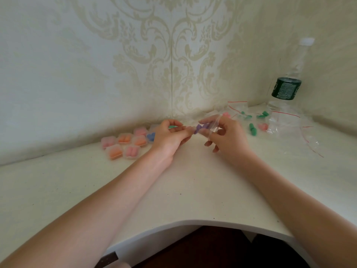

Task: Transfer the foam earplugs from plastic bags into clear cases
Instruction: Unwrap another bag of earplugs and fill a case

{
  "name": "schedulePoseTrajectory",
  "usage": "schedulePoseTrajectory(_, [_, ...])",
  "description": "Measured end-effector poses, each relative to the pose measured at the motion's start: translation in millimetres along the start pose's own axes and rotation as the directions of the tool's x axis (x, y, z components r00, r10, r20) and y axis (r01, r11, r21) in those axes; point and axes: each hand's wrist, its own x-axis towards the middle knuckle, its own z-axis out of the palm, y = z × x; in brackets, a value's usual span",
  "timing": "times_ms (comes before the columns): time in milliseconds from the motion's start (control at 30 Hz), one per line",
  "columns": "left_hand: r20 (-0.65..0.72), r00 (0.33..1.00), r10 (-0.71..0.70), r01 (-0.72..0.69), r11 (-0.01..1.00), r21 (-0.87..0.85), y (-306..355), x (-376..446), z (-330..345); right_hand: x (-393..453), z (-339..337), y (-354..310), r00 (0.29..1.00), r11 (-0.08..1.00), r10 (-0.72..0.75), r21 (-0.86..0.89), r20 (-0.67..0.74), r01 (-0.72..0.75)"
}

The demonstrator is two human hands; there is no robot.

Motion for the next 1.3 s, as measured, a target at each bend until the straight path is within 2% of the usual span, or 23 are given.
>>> schedulePoseTrajectory(133, [0.081,0.997,-0.014,0.015,1.0,-0.019,1.3,-1.3,-0.9,-1.0,1.3,0.1,0.995,1.0,0.003,0.018,0.098,-0.005])
schedulePoseTrajectory(233, [0.086,0.996,-0.034,0.042,0.994,-0.099,2.0,-1.3,0.0,0.0,-0.1,1.4,0.994,1.0,0.017,-0.002,0.104,-0.016])
schedulePoseTrajectory(300, [0.084,0.995,-0.06,0.073,0.982,-0.171,3.0,-1.3,1.0,1.6,-1.1,2.8,0.994,0.997,0.009,-0.083,0.11,0.0])
schedulePoseTrajectory(400, [0.095,0.99,-0.108,0.126,0.97,-0.208,4.0,-1.6,2.8,3.1,-2.9,3.5,0.979,0.949,-0.086,-0.284,0.187,0.138])
schedulePoseTrajectory(467, [0.1,0.988,-0.119,0.137,0.97,-0.199,4.4,-1.4,3.3,3.7,-3.2,3.9,0.973,0.939,-0.098,-0.304,0.21,0.161])
schedulePoseTrajectory(600, [0.066,0.992,-0.107,0.118,0.974,-0.193,4.2,1.5,2.9,4.4,-4.3,-0.2,0.983,0.997,0.078,0.001,0.169,-0.079])
schedulePoseTrajectory(700, [0.04,0.998,-0.049,0.056,0.976,-0.21,5.2,3.2,2.8,5.5,-8.2,-3.6,0.979,0.98,0.099,0.151,0.18,-0.127])
schedulePoseTrajectory(800, [0.009,1.0,0.016,-0.015,0.99,-0.143,3.4,2.8,5.8,5.3,-9.8,-4.5,0.988,0.984,0.085,0.143,0.127,-0.103])
schedulePoseTrajectory(900, [-0.125,0.989,0.081,-0.085,0.996,-0.03,3.1,7.1,1.9,4.2,-10.5,-0.5,0.999,0.998,0.043,-0.051,-0.003,-0.043])
schedulePoseTrajectory(967, [-0.196,0.966,0.17,-0.155,0.984,0.087,7.6,12.9,-9.2,5.1,-15.3,1.5,0.996,0.997,0.041,-0.067,-0.083,-0.047])
schedulePoseTrajectory(1067, [-0.16,0.947,0.28,-0.243,0.945,0.217,11.8,15.7,-21.2,8.5,-21.7,3.1,0.987,0.997,0.078,0.033,-0.141,-0.074])
schedulePoseTrajectory(1300, [0.008,0.958,0.288,-0.284,0.94,0.187,7.1,4.3,13.0,10.3,-15.1,20.0,0.996,0.977,0.067,-0.198,-0.057,-0.077])
